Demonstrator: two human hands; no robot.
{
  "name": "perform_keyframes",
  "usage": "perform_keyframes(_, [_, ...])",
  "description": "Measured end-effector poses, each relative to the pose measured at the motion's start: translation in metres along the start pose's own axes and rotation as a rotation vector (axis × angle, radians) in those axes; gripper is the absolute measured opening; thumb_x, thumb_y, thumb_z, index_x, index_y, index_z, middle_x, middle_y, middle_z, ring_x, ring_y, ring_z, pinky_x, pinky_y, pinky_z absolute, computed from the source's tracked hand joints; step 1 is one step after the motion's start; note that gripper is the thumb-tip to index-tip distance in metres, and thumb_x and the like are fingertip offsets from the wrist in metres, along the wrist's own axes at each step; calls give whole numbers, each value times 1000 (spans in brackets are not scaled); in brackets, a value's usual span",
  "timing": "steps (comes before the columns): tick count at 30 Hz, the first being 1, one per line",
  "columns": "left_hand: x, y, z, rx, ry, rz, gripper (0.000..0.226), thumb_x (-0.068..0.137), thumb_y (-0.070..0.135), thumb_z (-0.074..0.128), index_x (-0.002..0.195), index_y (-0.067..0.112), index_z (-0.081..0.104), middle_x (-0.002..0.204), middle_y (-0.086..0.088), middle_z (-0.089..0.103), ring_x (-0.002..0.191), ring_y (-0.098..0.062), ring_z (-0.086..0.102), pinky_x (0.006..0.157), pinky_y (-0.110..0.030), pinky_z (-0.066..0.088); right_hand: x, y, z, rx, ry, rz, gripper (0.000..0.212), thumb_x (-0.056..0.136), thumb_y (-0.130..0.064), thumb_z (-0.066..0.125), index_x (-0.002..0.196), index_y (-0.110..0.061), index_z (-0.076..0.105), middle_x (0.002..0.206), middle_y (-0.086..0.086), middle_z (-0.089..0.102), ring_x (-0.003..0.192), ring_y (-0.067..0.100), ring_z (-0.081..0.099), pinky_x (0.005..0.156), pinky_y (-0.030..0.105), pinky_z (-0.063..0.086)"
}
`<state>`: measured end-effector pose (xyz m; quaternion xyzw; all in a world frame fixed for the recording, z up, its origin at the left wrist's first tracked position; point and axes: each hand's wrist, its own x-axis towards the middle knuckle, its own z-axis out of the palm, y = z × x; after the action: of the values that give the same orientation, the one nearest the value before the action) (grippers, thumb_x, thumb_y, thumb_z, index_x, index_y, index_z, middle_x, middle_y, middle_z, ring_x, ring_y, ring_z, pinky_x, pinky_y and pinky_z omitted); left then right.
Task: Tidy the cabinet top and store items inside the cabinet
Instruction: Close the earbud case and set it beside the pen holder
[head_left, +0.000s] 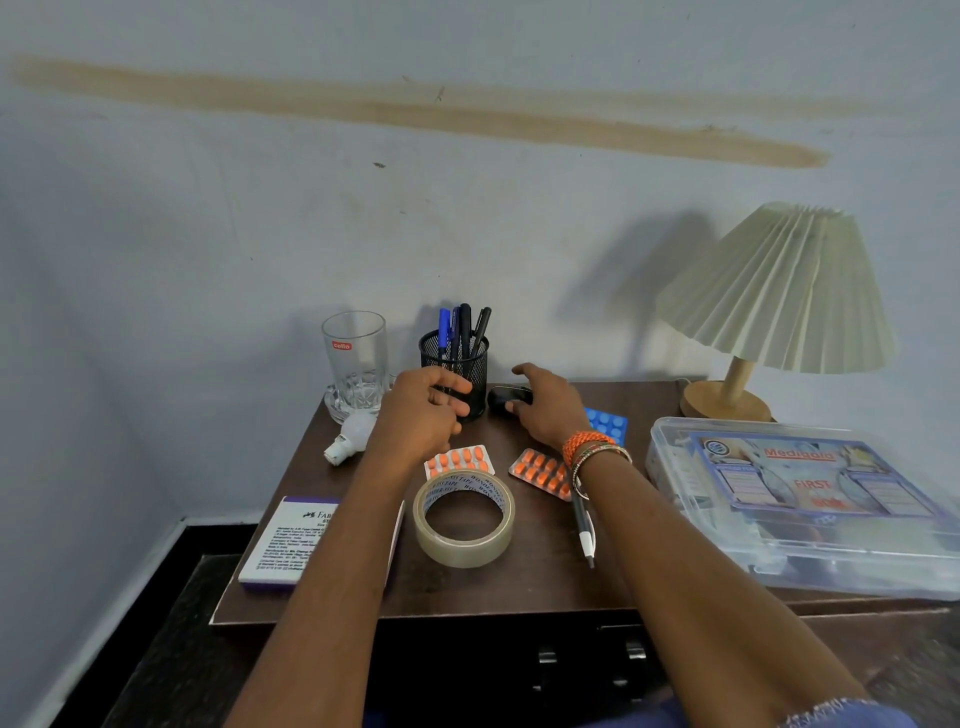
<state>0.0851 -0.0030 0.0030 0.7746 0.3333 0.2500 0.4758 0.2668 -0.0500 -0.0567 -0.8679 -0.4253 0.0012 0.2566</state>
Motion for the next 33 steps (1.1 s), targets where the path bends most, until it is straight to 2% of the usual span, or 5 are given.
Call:
perform_keyframes(16, [-14, 2, 9, 77, -38, 39, 38, 84, -12, 43, 101, 17, 61, 77, 4, 62, 68, -11, 60, 65, -30, 53, -19, 8, -65, 113, 79, 169, 19, 82, -8, 58, 97, -9, 68, 111, 15, 63, 97, 31, 63, 88, 38, 53])
perform_keyframes(22, [-18, 2, 18, 103, -98, 41, 37, 82, -10, 44, 96, 19, 63, 82, -1, 66, 68, -14, 61, 61, -31, 52, -44, 4, -72, 6, -324, 361, 8, 82, -5, 69, 85, 0, 63, 101, 21, 71, 79, 29, 68, 84, 42, 57])
perform_keyframes(27, [-21, 4, 20, 129, -123, 53, 35, 83, -9, 48, 101, 16, 64, 83, -3, 67, 68, -10, 60, 56, -21, 46, -52, 1, -61, -119, -397, 348, 24, 82, -18, 73, 99, -5, 62, 121, 15, 65, 109, 29, 64, 95, 37, 52])
perform_keyframes(31, [-20, 3, 19, 144, -131, 44, 32, 85, -8, 49, 102, 16, 64, 86, -5, 68, 69, -11, 60, 62, -27, 51, -51, -1, -59, -94, -414, 365, 26, 81, -17, 74, 101, -4, 64, 116, 15, 68, 89, 22, 60, 67, 26, 49])
perform_keyframes(33, [-20, 2, 19, 147, -145, 39, 33, 85, -8, 50, 105, 15, 64, 88, -6, 68, 71, -12, 61, 64, -26, 51, -49, -3, -60, -32, -383, 374, 15, 81, -13, 72, 87, -3, 63, 108, 15, 70, 85, 24, 59, 70, 29, 51])
